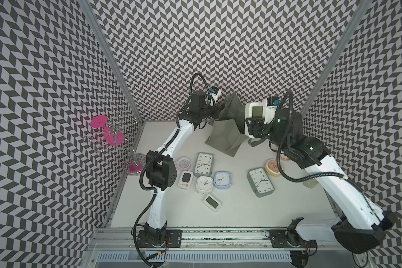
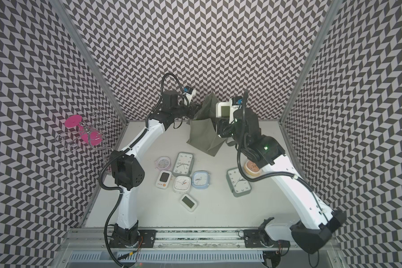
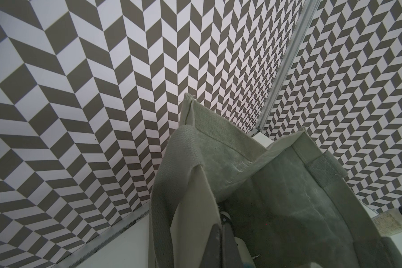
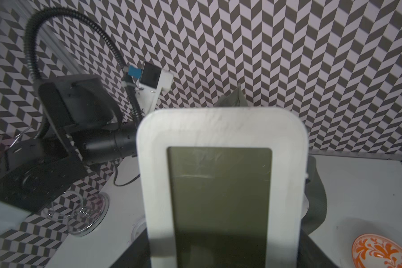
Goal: Put the alarm clock into the canvas bag
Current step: Place the alarm at the canvas bag.
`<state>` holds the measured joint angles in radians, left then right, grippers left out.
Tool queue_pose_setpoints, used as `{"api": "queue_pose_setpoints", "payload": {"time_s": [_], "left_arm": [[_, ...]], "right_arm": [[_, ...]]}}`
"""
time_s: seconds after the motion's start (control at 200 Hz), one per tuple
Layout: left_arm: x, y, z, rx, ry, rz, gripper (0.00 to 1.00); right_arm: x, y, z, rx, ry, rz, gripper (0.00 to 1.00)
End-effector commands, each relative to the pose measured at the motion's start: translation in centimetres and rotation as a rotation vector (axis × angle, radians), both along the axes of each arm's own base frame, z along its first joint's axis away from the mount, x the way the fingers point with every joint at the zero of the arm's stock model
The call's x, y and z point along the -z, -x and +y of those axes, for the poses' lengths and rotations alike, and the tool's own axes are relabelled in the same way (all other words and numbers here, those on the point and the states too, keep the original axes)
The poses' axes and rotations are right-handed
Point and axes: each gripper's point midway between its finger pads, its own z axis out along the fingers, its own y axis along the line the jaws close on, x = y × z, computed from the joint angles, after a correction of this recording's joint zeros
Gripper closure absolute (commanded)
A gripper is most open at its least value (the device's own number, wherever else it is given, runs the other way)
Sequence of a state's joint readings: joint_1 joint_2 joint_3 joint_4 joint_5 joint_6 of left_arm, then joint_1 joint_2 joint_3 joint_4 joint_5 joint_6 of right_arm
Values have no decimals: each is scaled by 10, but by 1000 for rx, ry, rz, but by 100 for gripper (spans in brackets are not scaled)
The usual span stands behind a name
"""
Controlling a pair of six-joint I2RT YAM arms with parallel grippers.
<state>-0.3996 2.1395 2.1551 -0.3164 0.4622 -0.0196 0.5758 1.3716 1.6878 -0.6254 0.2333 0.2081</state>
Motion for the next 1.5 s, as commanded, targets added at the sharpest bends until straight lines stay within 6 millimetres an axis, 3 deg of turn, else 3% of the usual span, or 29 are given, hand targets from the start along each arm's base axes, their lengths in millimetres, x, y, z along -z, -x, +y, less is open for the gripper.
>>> {"api": "queue_pose_setpoints", "payload": {"time_s": [0.0,0.255,0.606,0.941,1.212,1.382,1.497], "left_arm": [[-25,7,-6,26,21,-56,100],[-25,7,-6,19,13,-60,100],[-26,8,-6,20,10,-65,100],[-28,12,-11,24,0,-74,100],[-25,12,-13,24,-6,-73,100],[-22,11,-14,25,-9,-68,100],[-23,11,-14,24,-10,-70,100]], "right_arm": [[-47,-23,9,-51,-12,-149,31],[-31,-85,14,-97,54,-161,31],[28,-150,14,-145,168,-80,34],[96,-188,16,-184,283,8,35],[175,-216,18,-244,386,144,35],[226,-218,26,-319,389,247,31],[237,-216,27,-331,383,283,23]]}}
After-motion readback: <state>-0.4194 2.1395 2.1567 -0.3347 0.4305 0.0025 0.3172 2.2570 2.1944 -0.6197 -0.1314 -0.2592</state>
